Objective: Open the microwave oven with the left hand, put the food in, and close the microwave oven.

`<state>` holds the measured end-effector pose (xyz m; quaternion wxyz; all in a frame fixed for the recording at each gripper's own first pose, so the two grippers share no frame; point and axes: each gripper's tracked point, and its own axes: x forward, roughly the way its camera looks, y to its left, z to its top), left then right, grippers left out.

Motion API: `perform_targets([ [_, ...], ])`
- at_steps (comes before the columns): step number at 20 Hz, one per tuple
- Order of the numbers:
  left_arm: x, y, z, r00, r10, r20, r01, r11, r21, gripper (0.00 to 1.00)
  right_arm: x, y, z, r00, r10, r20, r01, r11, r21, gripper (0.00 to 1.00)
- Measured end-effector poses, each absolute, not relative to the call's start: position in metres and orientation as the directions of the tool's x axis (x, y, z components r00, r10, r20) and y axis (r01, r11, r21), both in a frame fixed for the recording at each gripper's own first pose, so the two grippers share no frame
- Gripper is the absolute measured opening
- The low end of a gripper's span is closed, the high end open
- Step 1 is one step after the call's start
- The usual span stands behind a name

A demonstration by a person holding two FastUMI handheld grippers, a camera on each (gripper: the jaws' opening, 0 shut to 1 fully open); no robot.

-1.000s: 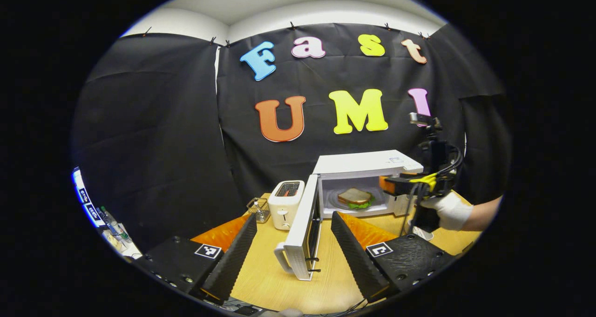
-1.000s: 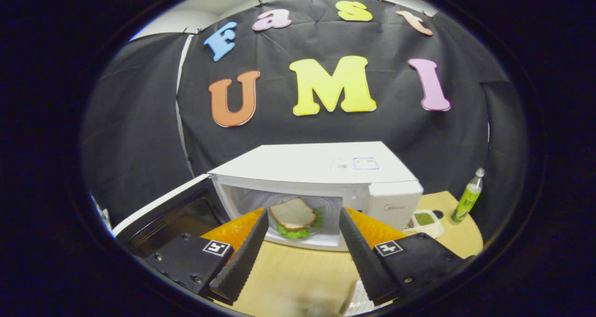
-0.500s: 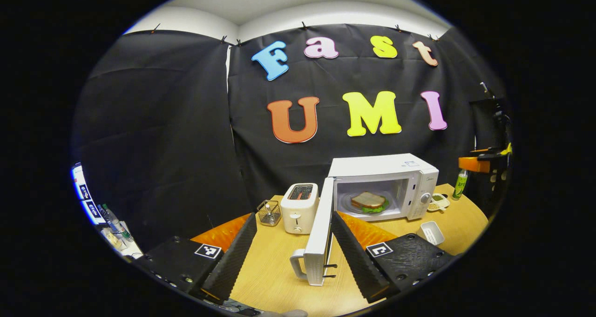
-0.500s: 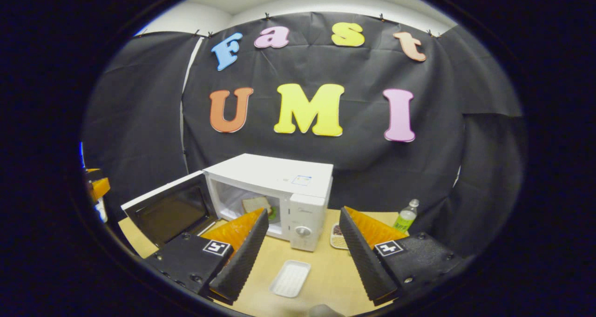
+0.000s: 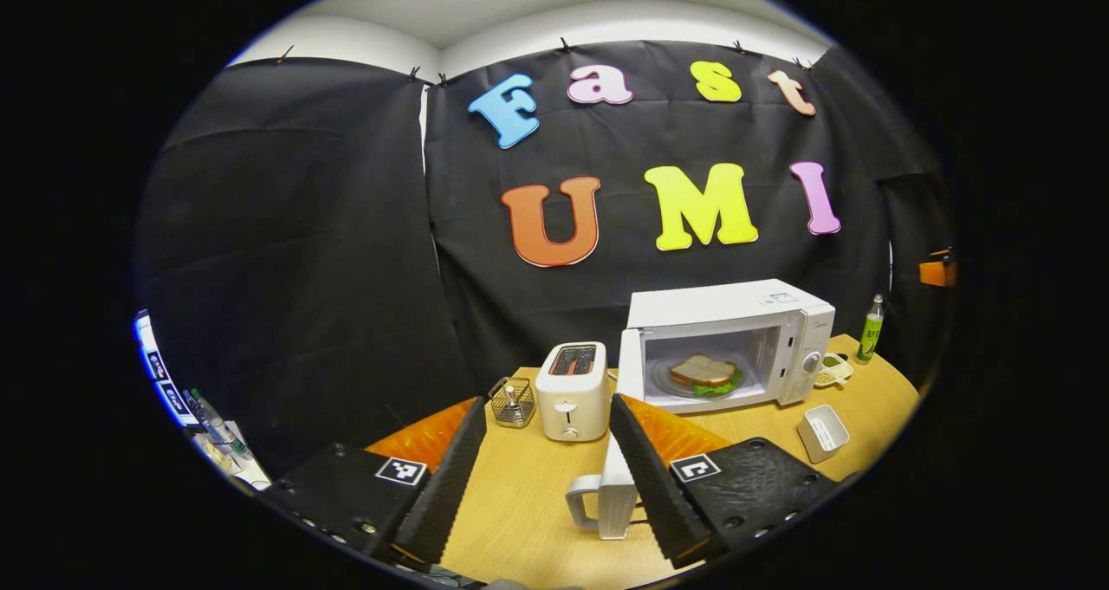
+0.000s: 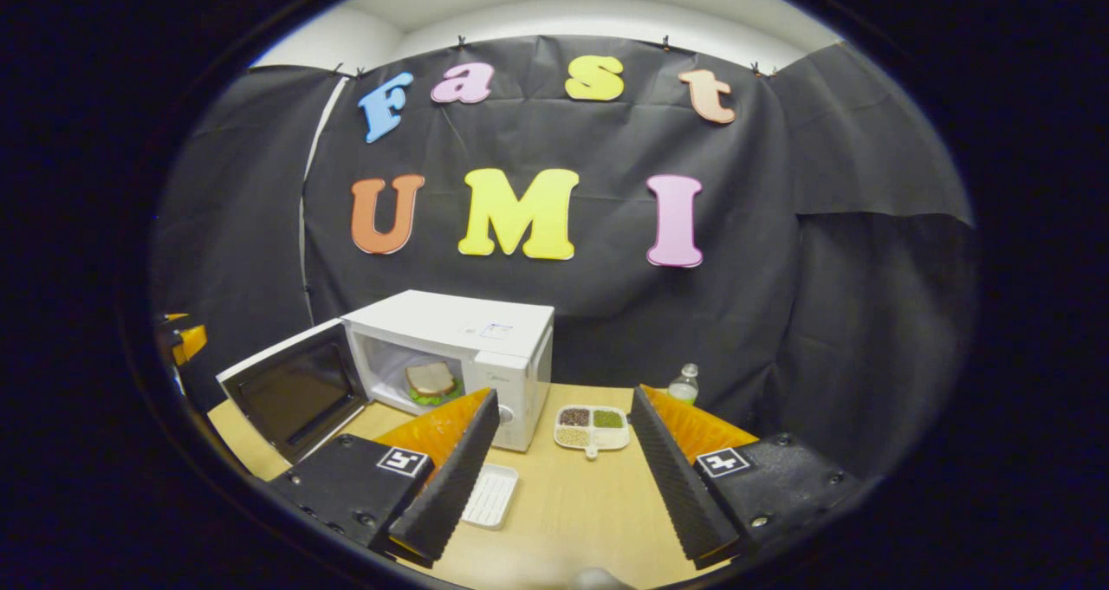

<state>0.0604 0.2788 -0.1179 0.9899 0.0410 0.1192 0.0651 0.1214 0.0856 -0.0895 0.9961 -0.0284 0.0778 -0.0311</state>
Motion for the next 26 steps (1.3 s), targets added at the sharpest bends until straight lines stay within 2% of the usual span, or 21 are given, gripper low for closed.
perform_targets([
  [1, 0.063, 0.28, -0.121, 0.963, 0.132, -0.236, -0.112, 0.989, 0.098, 0.7, 0.119, 0.084, -0.09, 0.984, -0.069, -0.162, 0.062, 0.997, -0.051, 0.98],
  [4, 0.07, 0.279, -0.137, 0.959, 0.11, -0.26, -0.084, 0.99, 0.11, 0.56, 0.11, 0.078, -0.088, 0.981, -0.087, -0.174, 0.079, 0.996, -0.051, 0.98],
  [6, 0.073, 0.29, -0.146, 0.957, 0.133, -0.259, -0.107, 0.988, 0.112, 0.37, 0.104, 0.074, -0.086, 0.979, -0.099, -0.178, 0.088, 0.994, -0.066, 0.98],
  [7, 0.075, 0.291, -0.154, 0.956, 0.118, -0.269, -0.096, 0.991, 0.094, 0.13, 0.101, 0.072, -0.087, 0.978, -0.104, -0.182, 0.094, 0.994, -0.064, 0.98],
  [8, 0.077, 0.293, -0.161, 0.954, 0.12, -0.274, -0.097, 0.991, 0.096, 0.14, 0.097, 0.069, -0.088, 0.976, -0.113, -0.188, 0.103, 0.993, -0.062, 0.98],
  [9, 0.08, 0.299, -0.173, 0.951, 0.125, -0.285, -0.1, 0.99, 0.101, 0.0, 0.093, 0.066, -0.09, 0.973, -0.12, -0.196, 0.11, 0.992, -0.059, 0.98],
  [16, 0.09, 0.311, -0.241, 0.918, 0.075, -0.389, -0.046, 0.996, 0.083, 0.0, 0.073, 0.049, -0.105, 0.949, -0.177, -0.261, 0.172, 0.984, -0.04, 0.98],
  [26, 0.095, 0.28, -0.261, 0.913, 0.031, -0.406, -0.004, 0.998, 0.067, 0.0, 0.071, 0.045, -0.106, 0.947, -0.177, -0.269, 0.172, 0.984, -0.041, 0.98],
])
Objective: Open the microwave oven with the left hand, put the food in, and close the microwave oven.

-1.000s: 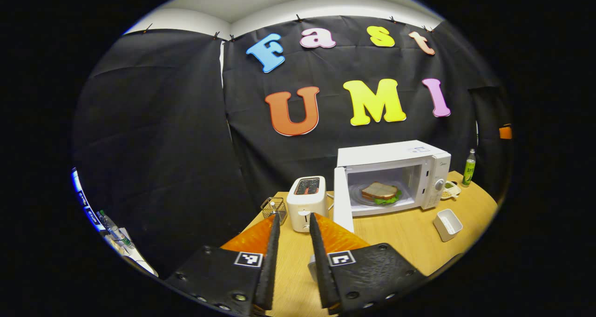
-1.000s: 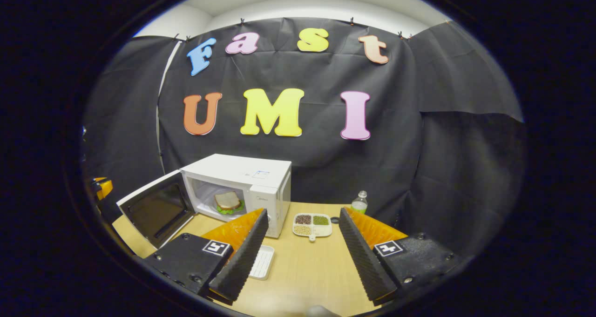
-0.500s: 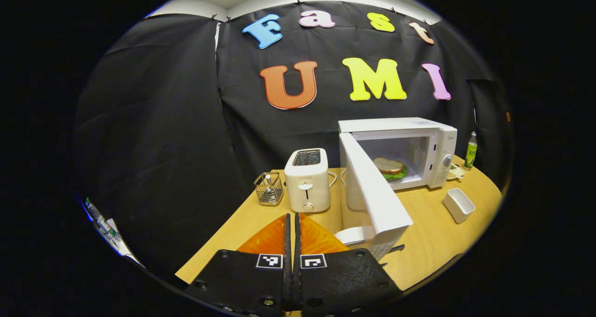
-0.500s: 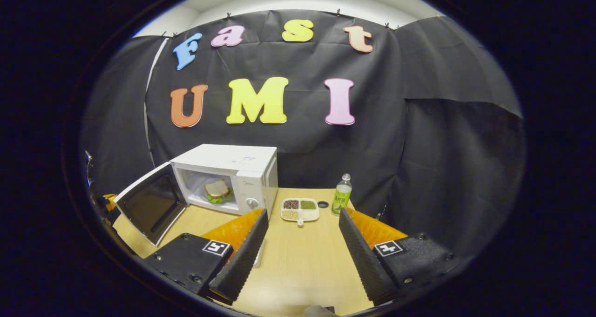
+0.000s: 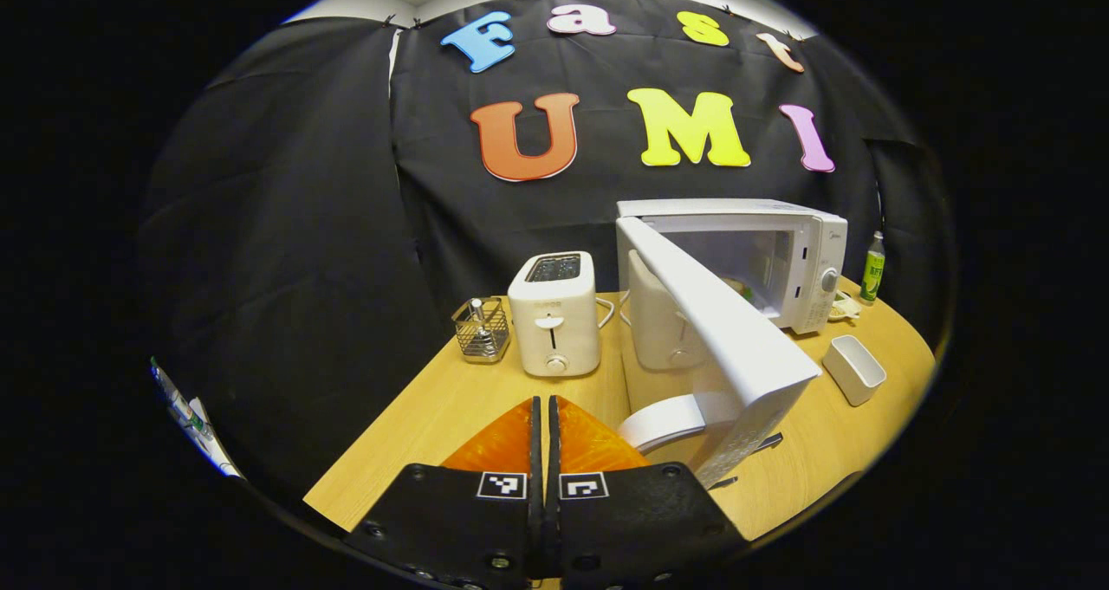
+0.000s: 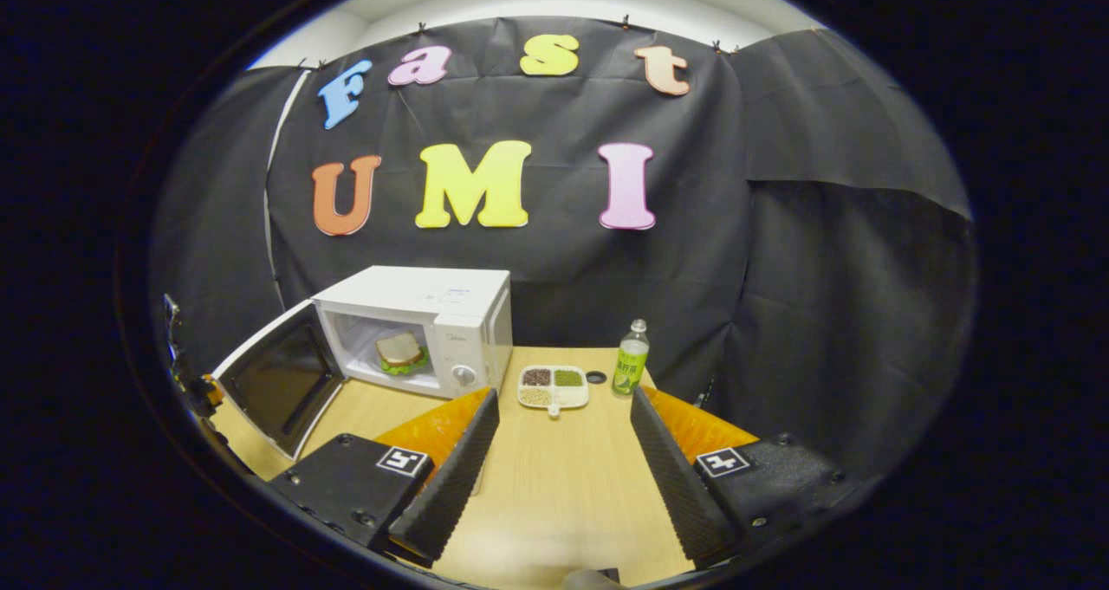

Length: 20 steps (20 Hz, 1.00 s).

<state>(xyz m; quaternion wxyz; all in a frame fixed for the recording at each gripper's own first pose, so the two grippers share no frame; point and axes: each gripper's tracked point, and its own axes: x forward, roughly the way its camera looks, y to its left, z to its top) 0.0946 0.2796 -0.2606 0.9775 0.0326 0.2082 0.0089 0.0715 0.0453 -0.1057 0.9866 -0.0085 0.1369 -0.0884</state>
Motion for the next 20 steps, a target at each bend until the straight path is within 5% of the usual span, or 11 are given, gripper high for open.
perform_targets([
  [20, 0.116, 0.105, -0.259, 0.897, -0.203, -0.393, 0.229, 0.973, 0.019, 0.0, 0.069, 0.015, -0.113, 0.94, -0.142, -0.312, 0.141, 0.99, -0.023, 0.98],
])
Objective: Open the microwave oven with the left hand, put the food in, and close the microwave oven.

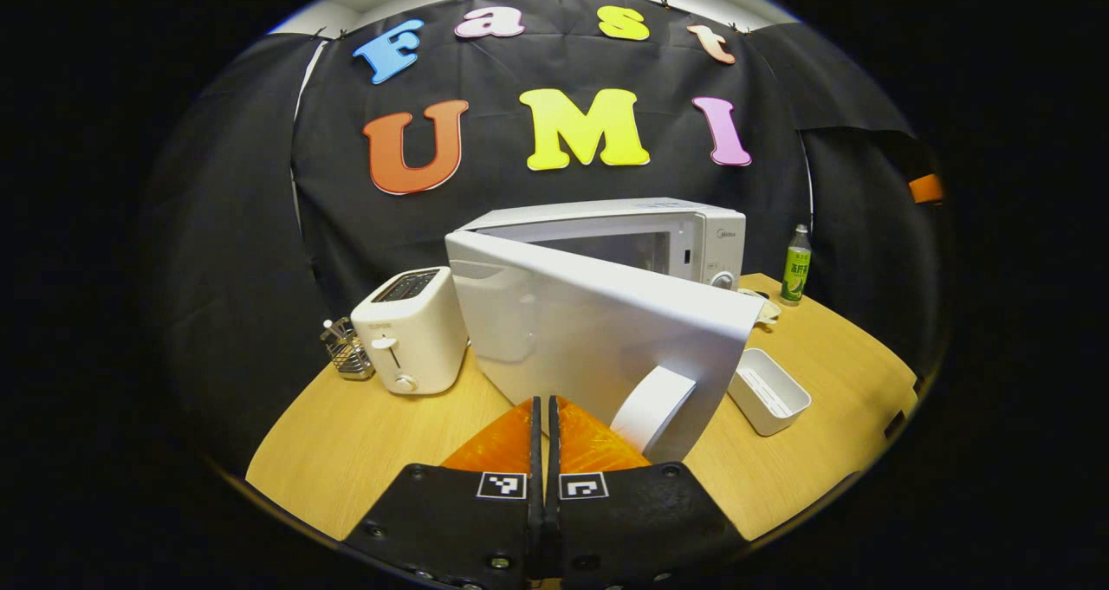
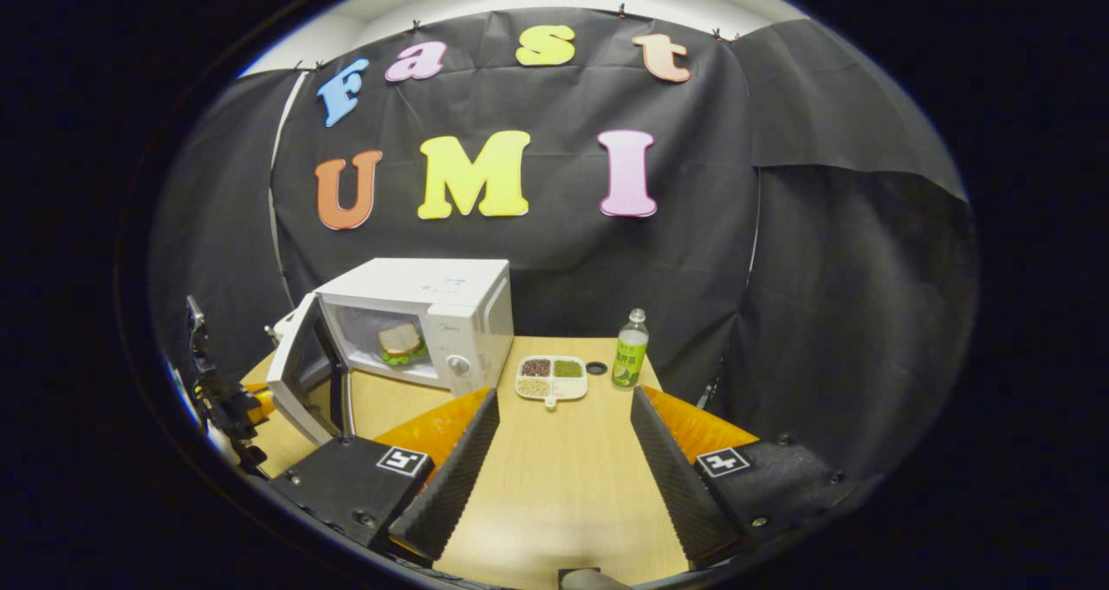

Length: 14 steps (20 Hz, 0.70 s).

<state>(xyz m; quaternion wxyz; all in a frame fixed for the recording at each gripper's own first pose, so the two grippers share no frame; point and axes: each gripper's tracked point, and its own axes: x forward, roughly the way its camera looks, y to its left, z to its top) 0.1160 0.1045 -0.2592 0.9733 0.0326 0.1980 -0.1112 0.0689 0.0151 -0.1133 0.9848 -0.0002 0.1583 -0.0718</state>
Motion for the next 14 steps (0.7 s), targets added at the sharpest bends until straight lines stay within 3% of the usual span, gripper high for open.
perform_targets([
  [14, 0.17, 0.017, -0.262, 0.874, -0.292, -0.388, 0.319, 0.948, 0.004, 0.0, 0.069, -0.023, -0.122, 0.923, -0.169, -0.345, 0.182, 0.983, 0.004, 0.98],
])
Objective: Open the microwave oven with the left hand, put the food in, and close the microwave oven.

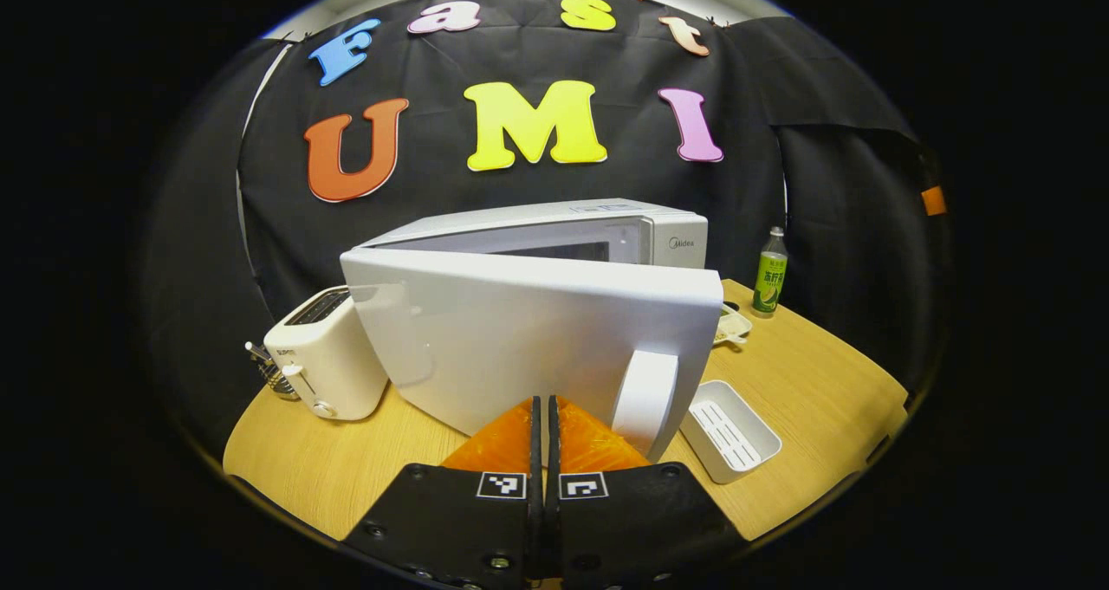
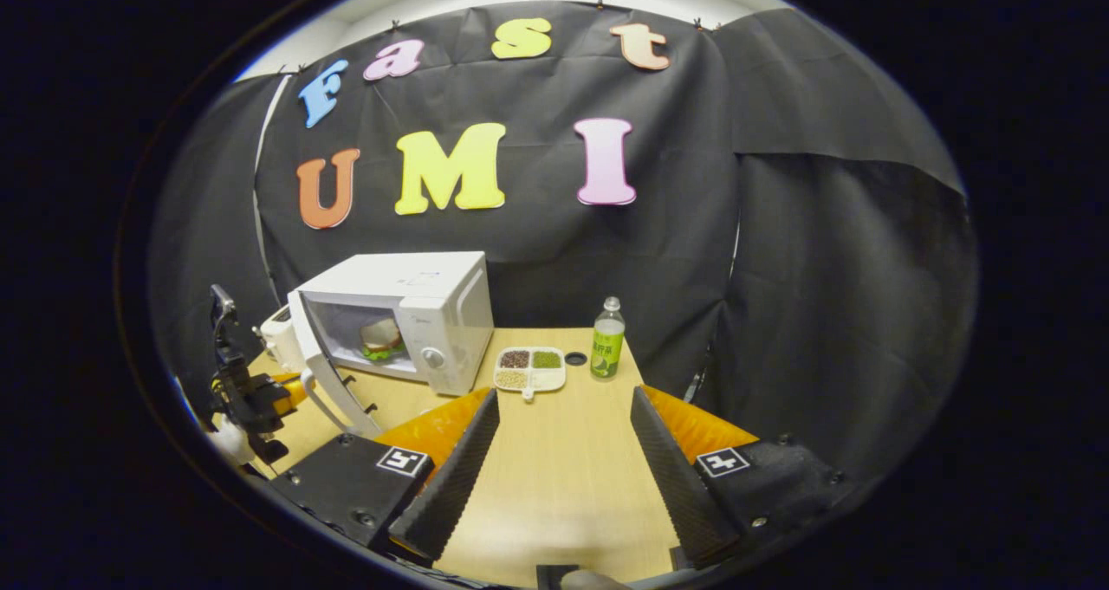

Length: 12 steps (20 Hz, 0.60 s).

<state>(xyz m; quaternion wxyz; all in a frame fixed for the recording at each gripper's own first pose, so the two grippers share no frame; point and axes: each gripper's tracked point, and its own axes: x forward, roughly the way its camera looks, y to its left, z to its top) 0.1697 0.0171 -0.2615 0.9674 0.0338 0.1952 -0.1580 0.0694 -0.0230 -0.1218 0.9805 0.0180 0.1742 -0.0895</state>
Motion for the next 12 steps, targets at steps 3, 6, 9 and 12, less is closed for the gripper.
perform_targets([
  [3, 0.18, 0.002, -0.259, 0.872, -0.304, -0.383, 0.333, 0.943, 0.008, 0.0, 0.075, -0.027, -0.126, 0.92, -0.167, -0.355, 0.186, 0.982, 0.02, 0.98],
  [6, 0.193, -0.013, -0.261, 0.869, -0.316, -0.38, 0.346, 0.938, 0.01, 0.0, 0.078, -0.032, -0.128, 0.919, -0.172, -0.355, 0.194, 0.981, 0.026, 0.98],
  [9, 0.206, -0.023, -0.266, 0.866, -0.323, -0.383, 0.355, 0.935, 0.014, 0.0, 0.079, -0.035, -0.129, 0.917, -0.174, -0.358, 0.198, 0.98, 0.031, 0.98],
  [12, 0.22, -0.036, -0.269, 0.863, -0.331, -0.382, 0.361, 0.932, 0.008, 0.0, 0.08, -0.039, -0.13, 0.915, -0.184, -0.359, 0.216, 0.975, 0.05, 0.98],
])
